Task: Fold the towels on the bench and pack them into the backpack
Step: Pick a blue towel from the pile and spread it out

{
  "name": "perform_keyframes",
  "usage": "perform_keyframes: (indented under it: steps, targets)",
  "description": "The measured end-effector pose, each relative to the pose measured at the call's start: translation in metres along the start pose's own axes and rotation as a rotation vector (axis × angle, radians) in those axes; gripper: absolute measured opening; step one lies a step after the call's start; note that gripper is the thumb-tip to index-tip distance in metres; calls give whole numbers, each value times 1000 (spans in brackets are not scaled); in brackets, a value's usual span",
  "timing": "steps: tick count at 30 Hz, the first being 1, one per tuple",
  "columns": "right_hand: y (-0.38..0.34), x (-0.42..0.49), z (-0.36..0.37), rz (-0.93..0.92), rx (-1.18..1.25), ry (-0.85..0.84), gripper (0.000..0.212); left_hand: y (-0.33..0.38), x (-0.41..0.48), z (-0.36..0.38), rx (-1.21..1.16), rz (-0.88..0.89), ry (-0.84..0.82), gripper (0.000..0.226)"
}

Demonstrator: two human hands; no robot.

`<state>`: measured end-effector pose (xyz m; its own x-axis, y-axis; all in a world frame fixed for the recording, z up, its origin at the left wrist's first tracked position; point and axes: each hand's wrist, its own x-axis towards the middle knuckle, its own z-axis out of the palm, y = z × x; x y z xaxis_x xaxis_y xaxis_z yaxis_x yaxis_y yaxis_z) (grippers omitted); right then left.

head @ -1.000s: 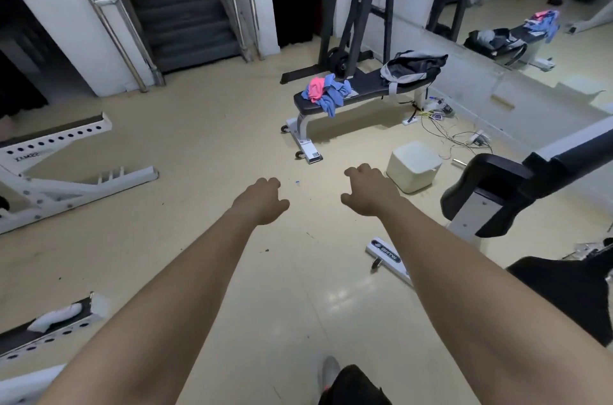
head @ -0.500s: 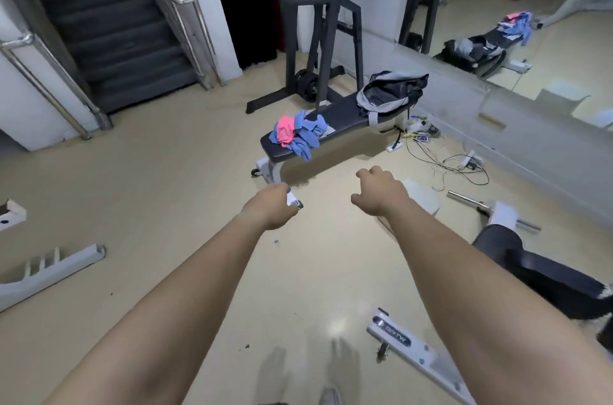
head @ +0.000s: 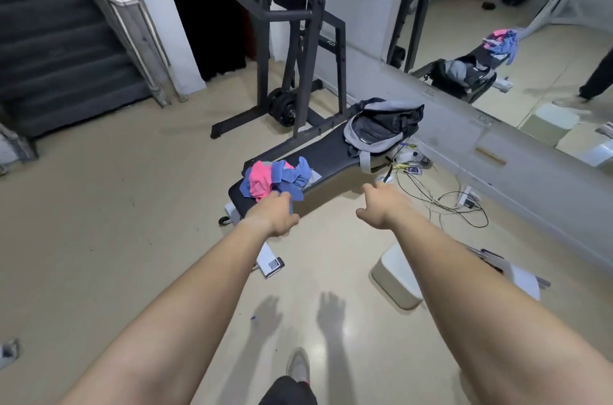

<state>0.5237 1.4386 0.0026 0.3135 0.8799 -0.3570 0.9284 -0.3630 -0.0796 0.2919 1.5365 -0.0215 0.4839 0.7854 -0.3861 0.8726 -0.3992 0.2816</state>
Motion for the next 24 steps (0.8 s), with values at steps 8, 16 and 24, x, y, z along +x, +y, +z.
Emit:
perform_keyframes:
  steps: [8,16,24]
  targets:
    - [-1,187,-71,-35,34,-10,55,2,184,-82,-23,-29,-58,46]
    - [26,386,-118,-127,-22,-73,57,4,350,-119,-37,-171,-22,54]
    - [7,544,-170,-294,-97,-156,58,0,447,-164,-178,-328,7,55]
